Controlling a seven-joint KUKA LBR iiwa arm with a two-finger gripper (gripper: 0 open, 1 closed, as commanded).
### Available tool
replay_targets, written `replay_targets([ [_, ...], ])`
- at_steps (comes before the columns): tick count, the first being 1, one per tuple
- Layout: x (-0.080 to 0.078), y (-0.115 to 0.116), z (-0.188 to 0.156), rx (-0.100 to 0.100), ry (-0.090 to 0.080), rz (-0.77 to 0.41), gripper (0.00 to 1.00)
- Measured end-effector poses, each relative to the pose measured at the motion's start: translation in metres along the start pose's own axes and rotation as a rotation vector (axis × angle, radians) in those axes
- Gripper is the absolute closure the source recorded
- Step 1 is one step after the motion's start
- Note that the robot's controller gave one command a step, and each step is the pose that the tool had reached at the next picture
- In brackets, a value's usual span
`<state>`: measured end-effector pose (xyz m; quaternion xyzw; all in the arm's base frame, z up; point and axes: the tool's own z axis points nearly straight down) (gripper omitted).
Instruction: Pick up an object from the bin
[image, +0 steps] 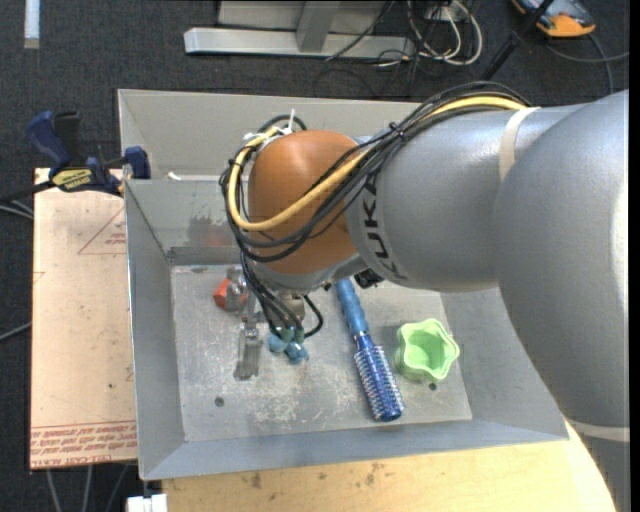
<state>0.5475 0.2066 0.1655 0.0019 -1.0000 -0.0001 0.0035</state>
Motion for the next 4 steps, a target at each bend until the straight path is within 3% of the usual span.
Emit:
replay_targets([
  [1,0.033,-0.084,0.055,0.005,0.002,0.047,0.0],
  [2,-0.022,-0.097,0.096,-0.002,-0.008,0.213,0.0],
  [3,-0.054,0.001,0.095,-0.007,-0.012,0.21,0.0],
  [4,-0.108,0.026,0.084,-0.004,-0.01,0.256,0.0],
])
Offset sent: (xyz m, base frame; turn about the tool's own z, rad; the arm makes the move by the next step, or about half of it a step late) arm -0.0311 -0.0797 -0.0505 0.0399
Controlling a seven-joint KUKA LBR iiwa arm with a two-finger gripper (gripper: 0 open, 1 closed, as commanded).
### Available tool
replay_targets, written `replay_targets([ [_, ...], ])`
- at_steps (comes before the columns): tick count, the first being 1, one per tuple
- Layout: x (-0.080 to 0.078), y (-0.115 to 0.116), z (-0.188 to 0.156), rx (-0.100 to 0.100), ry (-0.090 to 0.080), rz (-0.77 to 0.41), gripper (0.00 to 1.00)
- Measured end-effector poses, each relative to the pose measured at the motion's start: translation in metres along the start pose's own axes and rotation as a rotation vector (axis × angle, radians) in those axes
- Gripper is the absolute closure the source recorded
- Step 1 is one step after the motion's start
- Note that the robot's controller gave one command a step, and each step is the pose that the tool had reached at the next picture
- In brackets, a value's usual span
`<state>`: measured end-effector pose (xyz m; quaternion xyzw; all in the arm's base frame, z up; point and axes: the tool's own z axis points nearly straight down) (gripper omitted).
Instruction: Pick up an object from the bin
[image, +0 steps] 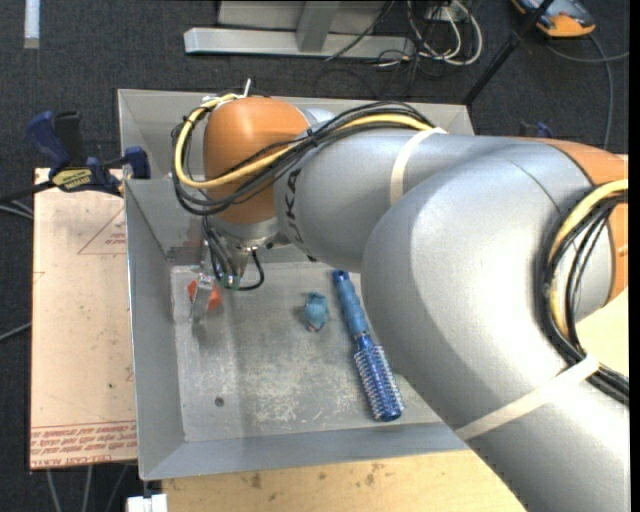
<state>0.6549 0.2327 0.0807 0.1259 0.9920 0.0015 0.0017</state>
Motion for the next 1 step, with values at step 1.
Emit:
replay_targets([
  [1,0.0012,-0.0013,0.0008,0.001,0.001,0.001,1.0],
])
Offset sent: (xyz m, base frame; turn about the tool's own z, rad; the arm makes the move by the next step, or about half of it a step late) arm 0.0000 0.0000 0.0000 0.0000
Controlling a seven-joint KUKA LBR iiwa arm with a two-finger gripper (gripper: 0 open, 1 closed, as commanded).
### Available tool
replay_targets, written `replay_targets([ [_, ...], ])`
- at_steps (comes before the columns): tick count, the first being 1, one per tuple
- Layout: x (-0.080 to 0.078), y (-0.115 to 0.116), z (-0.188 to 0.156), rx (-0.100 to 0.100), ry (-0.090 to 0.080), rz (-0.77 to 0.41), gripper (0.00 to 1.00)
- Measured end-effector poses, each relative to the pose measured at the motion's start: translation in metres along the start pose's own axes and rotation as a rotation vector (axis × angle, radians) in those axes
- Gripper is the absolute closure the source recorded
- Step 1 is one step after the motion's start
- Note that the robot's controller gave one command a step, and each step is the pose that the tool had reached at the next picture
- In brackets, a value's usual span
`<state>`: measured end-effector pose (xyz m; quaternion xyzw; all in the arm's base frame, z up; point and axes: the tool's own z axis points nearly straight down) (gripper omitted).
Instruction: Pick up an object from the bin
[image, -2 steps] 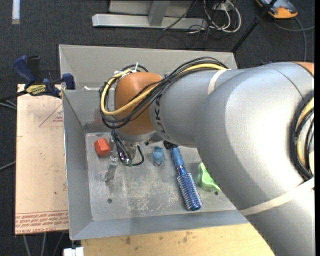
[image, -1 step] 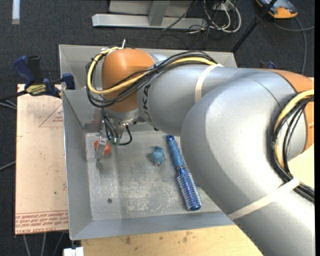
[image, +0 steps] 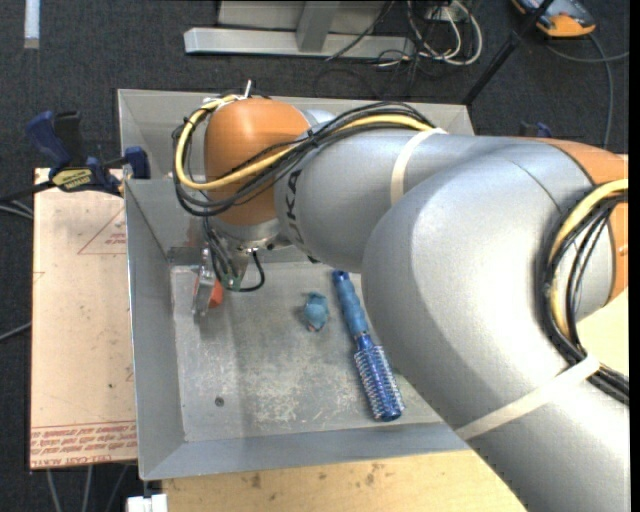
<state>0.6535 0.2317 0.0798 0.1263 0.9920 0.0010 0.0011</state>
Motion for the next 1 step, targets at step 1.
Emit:
replay_targets([
  [1,0.0596,-0.0105,-0.1561,-0.005,-0.006,0.025,1.0],
])
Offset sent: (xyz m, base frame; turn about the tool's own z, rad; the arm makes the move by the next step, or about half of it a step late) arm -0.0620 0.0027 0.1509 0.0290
